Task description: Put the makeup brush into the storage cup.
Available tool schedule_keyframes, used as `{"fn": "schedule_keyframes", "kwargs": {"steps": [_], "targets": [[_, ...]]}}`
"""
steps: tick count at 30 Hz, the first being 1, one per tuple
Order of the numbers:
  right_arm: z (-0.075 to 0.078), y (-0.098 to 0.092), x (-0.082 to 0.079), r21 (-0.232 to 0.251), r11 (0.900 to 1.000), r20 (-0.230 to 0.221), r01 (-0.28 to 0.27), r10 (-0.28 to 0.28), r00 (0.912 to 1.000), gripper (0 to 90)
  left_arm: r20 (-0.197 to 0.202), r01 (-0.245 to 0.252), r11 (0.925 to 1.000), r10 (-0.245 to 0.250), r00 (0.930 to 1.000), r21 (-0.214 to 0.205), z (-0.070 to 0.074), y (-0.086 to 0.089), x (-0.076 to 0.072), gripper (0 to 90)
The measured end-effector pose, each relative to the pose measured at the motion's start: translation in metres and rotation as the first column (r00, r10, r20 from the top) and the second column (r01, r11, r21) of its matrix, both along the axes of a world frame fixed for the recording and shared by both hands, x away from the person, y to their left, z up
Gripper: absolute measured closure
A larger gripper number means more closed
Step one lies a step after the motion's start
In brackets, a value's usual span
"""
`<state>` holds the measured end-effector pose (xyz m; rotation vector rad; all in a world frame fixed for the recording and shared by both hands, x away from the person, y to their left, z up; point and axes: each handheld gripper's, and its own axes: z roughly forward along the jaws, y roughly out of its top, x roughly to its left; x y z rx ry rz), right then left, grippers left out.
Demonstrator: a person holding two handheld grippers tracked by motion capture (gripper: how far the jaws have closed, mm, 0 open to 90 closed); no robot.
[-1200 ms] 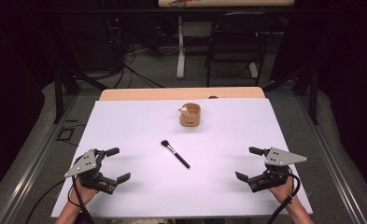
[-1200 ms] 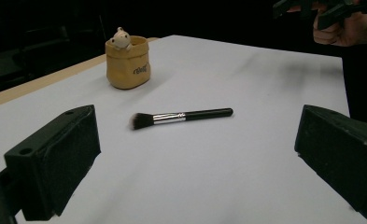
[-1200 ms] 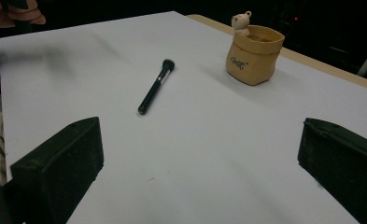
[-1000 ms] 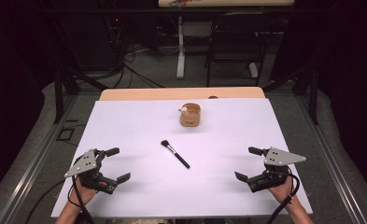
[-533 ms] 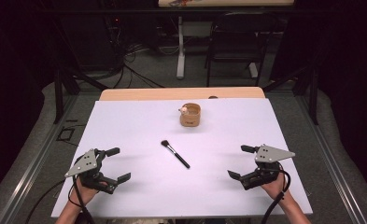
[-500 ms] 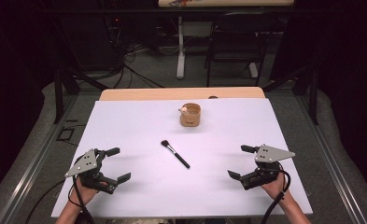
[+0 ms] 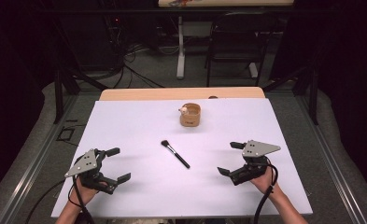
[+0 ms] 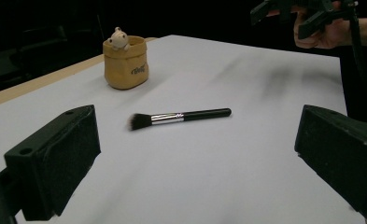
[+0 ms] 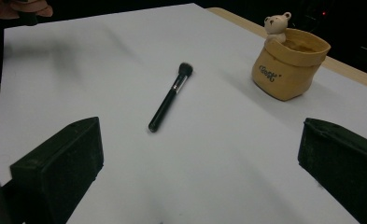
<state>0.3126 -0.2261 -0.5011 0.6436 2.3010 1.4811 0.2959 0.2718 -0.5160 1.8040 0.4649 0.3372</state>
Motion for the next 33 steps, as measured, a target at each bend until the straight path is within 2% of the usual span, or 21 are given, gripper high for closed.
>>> {"fn": "schedule_keyframes", "kwargs": {"steps": [7, 11, 33], "targets": [[-0.001, 0.011, 0.007, -0.008, 0.9998, -0.006, -0.019, 0.019, 0.9998, 0.0, 0.000, 0.002, 1.0000, -0.002, 1.0000, 0.001, 0.000, 0.000, 0.000, 0.2], [-0.002, 0.016, 0.013, -0.006, 0.9998, -0.028, -0.017, 0.017, 0.9995, 0.0, -0.001, 0.006, 1.0000, -0.006, 1.0000, 0.001, 0.000, 0.000, 0.000, 0.2], [-0.006, 0.041, 0.031, -0.038, 0.9990, -0.072, -0.022, 0.020, 0.9972, 0.0, -0.002, 0.013, 0.9999, -0.013, 0.9999, 0.006, 0.000, -0.001, 0.000, 0.2]]}}
